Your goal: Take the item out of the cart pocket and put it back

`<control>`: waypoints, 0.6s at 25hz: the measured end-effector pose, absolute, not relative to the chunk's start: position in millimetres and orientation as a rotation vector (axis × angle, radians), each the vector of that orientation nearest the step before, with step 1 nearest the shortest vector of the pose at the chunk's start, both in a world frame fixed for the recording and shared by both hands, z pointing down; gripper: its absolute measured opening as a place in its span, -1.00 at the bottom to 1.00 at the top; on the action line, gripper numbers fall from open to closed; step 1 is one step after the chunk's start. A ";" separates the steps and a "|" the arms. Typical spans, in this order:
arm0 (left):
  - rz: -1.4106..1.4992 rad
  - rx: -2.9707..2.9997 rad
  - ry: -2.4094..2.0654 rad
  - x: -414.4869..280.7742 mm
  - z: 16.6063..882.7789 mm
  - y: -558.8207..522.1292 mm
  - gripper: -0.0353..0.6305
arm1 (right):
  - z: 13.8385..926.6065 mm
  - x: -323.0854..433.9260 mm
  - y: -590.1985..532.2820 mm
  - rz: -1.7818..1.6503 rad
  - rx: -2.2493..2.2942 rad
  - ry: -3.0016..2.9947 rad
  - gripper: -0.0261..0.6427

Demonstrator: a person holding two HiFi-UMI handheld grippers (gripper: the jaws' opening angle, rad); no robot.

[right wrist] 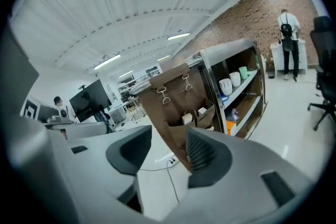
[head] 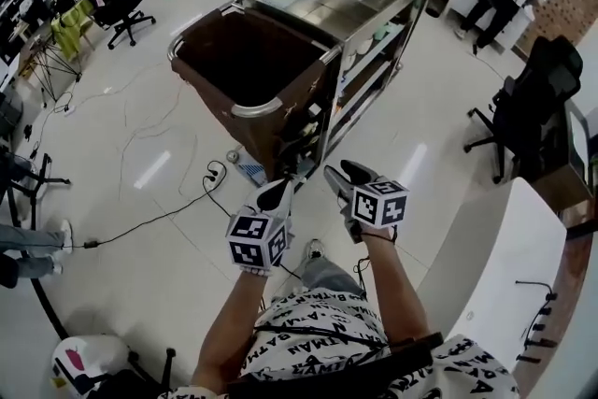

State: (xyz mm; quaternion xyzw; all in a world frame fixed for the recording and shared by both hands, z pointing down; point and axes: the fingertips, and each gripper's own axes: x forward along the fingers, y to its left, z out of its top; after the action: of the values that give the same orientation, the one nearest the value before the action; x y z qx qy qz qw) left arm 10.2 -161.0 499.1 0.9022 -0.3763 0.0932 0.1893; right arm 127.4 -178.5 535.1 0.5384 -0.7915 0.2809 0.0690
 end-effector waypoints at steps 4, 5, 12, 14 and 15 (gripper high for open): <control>0.197 2.549 -1.062 -15.7 489.3 -115.7 -0.89 | 519.1 83.1 -109.7 0.792 1.561 -2.447 -0.51; 0.187 2.539 -1.060 -22.1 491.4 -103.8 -0.89 | 515.6 75.5 -94.7 0.785 1.559 -2.456 -0.62; 0.156 2.505 -0.990 -46.4 494.9 -34.4 -0.89 | 486.2 67.3 -28.0 0.686 1.678 -2.436 -0.92; 0.150 2.505 -0.977 -45.8 491.2 -23.5 -0.89 | 479.7 73.0 -17.0 0.644 1.711 -2.408 -0.92; 0.144 2.507 -0.975 -44.1 488.5 -20.4 -0.89 | 476.2 75.7 -13.5 0.612 1.724 -2.393 -0.92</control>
State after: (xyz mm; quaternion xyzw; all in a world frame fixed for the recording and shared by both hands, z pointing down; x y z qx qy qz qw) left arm -44.1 -20.4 488.5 0.9074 -0.3531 0.0522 0.2221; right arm 75.7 -13.5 476.2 0.5711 -0.7928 0.2027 0.0650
